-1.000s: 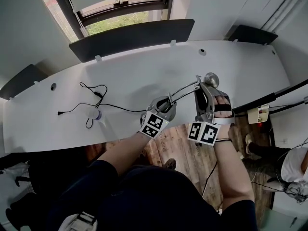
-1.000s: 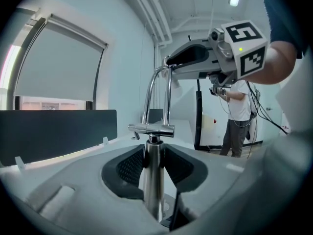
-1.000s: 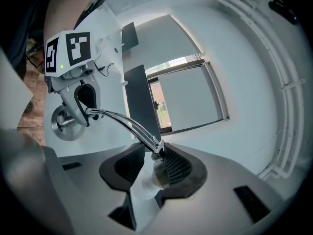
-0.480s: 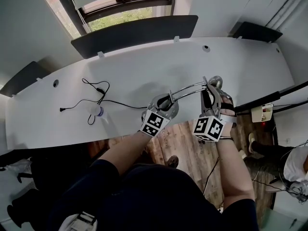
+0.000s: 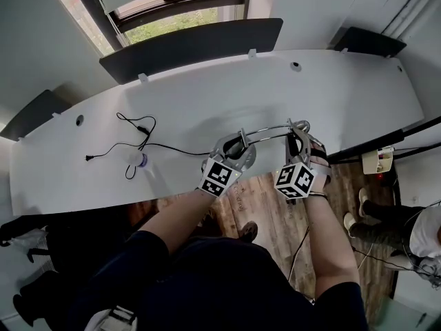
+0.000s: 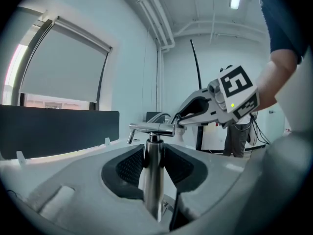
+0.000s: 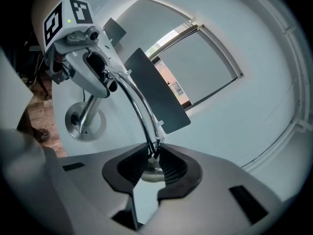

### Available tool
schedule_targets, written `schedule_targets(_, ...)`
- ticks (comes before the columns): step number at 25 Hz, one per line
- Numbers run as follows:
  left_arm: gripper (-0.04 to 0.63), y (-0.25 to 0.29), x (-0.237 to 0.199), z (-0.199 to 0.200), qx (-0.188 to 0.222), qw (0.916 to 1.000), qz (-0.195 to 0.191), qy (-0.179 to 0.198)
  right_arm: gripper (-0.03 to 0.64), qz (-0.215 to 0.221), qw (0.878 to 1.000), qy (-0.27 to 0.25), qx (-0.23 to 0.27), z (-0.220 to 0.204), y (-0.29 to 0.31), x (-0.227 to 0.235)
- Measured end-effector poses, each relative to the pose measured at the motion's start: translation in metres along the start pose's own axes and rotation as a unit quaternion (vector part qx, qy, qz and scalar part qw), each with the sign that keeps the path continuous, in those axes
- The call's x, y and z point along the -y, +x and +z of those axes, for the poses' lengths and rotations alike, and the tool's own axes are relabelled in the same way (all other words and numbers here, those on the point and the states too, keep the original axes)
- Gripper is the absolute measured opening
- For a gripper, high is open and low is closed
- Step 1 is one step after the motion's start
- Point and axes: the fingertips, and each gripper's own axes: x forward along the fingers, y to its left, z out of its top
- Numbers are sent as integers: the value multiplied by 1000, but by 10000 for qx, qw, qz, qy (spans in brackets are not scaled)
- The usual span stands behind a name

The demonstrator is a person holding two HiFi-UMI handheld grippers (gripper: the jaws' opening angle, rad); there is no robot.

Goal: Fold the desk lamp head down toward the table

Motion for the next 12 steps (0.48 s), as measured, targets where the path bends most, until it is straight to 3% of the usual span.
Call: schedule_targets(12, 121, -1, -1, 1, 73, 9998, -17, -160, 78, 533, 9951, 825, -131, -13, 24, -44)
